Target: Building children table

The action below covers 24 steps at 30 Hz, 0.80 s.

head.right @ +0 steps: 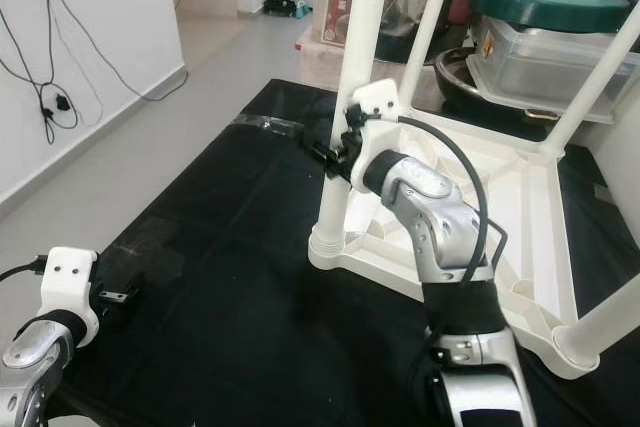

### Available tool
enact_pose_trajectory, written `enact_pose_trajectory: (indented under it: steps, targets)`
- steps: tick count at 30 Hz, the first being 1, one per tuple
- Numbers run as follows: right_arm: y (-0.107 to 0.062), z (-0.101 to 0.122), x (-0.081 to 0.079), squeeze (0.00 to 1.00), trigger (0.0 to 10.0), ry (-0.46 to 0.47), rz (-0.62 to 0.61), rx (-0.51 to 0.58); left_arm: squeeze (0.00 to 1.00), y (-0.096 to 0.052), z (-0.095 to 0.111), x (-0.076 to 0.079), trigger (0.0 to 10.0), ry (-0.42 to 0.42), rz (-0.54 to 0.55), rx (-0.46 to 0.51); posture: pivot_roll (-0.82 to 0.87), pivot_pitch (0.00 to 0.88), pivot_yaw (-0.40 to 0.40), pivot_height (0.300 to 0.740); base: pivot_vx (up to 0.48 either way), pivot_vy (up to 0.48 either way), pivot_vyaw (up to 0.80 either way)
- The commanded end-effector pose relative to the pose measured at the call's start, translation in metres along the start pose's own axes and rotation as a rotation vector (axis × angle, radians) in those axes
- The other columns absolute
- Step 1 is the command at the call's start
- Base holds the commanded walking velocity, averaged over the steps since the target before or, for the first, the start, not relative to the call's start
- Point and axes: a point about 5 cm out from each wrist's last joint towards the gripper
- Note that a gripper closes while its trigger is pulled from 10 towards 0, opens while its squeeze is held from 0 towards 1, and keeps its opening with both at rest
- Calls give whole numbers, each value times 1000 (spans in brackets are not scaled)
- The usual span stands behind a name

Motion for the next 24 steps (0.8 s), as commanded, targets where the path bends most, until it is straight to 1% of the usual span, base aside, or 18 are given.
enact_pose_trajectory:
  steps: [1,2,3,4,7,8,10,14,15,16,17,18,19,20,21,22,23,24]
  targets:
    - [3,1,-1,0,8706,-36,36,-12,0,0,-2,-2,10000,22,-4,-5,112,0,-90,740,0,0,0]
    - [6,0,5,0,0,-51,61,-33,0,1,-1,-2,10000,23,-2,-3,116,0,-94,740,0,0,0]
    - [9,-2,10,0,0,-53,91,-63,0,1,-1,-2,10000,24,-1,-1,122,0,-98,740,0,0,0]
    - [9,-2,10,0,0,-53,91,-63,0,1,-1,-2,10000,24,-1,-1,122,0,-98,740,0,0,0]
    - [12,-5,22,0,0,-49,109,-115,0,1,-1,-2,10000,24,1,1,129,0,-105,740,0,0,0]
    - [12,-5,22,0,0,-49,109,-115,0,1,-1,-2,10000,24,1,1,129,0,-105,740,0,0,0]
    - [12,-7,32,0,0,-27,91,-138,0,-1,-2,-2,10000,24,3,1,136,0,-115,740,0,0,0]
    - [11,-8,35,0,0,-18,85,-144,0,-1,-2,-2,10000,25,4,0,136,0,-115,740,0,0,0]
    - [12,-12,45,0,0,47,-89,-112,0,-3,-3,-1,10000,23,5,-1,134,0,-113,740,0,0,0]
    - [12,-12,45,0,0,47,-89,-112,0,-3,-3,-1,10000,23,5,-1,134,0,-113,740,0,0,0]
    - [11,-16,53,0,0,59,-306,-97,0,-3,-3,-1,10000,22,5,-2,134,0,-113,740,0,0,0]
    - [11,-16,53,0,0,59,-306,-97,0,-3,-3,-1,10000,22,5,-2,134,0,-113,740,0,0,0]
    - [8,-24,60,0,0,101,-537,-76,0,-3,-3,-1,10000,20,5,-2,128,0,-114,740,0,0,0]
    - [3,-32,57,0,0,169,-747,-33,0,-4,-3,0,10000,16,5,-3,136,0,-126,740,0,0,0]
    - [3,-32,57,0,0,169,-747,-33,0,-4,-3,0,10000,16,5,-3,136,0,-126,740,0,0,0]
    - [-2,-38,54,0,0,221,-871,-12,0,-3,-3,1,10000,14,5,-3,143,0,-124,740,0,0,0]
    - [-2,-38,54,0,0,221,-871,-12,0,-3,-3,1,10000,14,5,-3,143,0,-124,740,0,0,0]
    - [-1,-44,43,0,0,290,-917,14,0,-4,-3,1,10000,11,7,-4,142,0,-116,740,0,0,0]
Point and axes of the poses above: a point about 5 cm out from each wrist's last joint towards the gripper, its own y axis pointing out of the wrist towards the gripper, its own z axis along the axis of the wrist's last joint, x = y × z, and after that the axes turned 10 degrees about y, right-handed
